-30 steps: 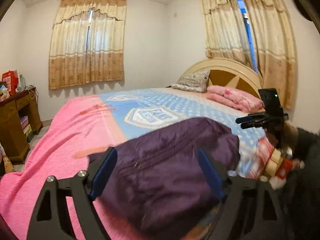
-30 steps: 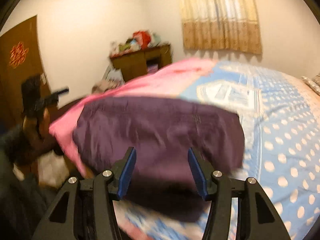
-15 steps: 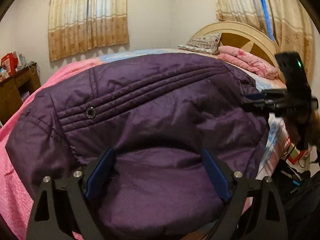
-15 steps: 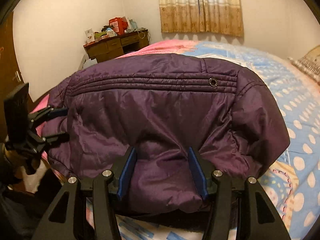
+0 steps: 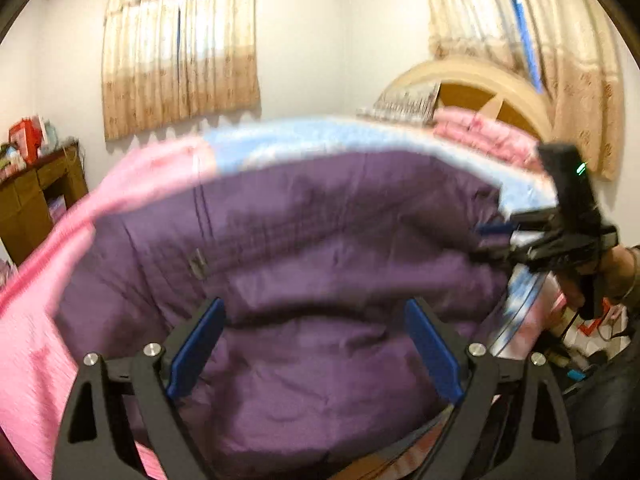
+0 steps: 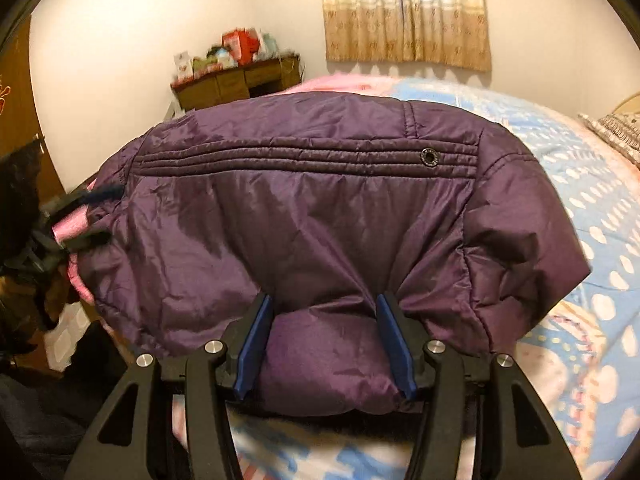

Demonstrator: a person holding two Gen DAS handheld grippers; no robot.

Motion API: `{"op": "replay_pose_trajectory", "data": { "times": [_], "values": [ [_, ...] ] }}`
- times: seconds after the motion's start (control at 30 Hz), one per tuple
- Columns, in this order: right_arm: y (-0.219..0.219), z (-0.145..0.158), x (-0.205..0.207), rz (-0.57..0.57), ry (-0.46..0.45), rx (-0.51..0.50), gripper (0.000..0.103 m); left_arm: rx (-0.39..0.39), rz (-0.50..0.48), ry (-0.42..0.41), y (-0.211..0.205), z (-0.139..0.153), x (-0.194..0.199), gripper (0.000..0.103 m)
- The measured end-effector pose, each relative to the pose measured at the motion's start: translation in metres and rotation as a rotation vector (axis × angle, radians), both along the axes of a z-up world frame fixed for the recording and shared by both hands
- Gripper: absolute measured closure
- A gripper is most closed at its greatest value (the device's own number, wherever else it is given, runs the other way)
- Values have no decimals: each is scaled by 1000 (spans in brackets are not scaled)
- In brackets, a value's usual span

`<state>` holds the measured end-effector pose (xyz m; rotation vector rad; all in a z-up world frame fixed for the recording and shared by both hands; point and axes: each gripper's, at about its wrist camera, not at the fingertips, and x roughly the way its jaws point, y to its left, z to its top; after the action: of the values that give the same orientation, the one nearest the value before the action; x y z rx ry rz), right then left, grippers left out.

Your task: Fold large clothes

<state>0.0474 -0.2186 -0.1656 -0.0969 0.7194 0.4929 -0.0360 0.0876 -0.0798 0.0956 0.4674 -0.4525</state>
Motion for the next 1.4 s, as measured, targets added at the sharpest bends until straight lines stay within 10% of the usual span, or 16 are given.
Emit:
{"op": "replay_pose_trajectory", "data": {
  "times": [0.3,0.53,0.77,1.4],
  "values": [
    [27,110,29,-103,-286,63,34,-22,166,-74,9,71,60,2],
    [47,51,117,-224,-81,96,34,32,263,60,-2,20,110,2],
    [33,-3,95,-204,-167,127,34,18,286,39,1,-31,103,0],
    [46,-17,109,-206,-141,48,32,23,306,45,-1,-49,110,0]
  ]
}}
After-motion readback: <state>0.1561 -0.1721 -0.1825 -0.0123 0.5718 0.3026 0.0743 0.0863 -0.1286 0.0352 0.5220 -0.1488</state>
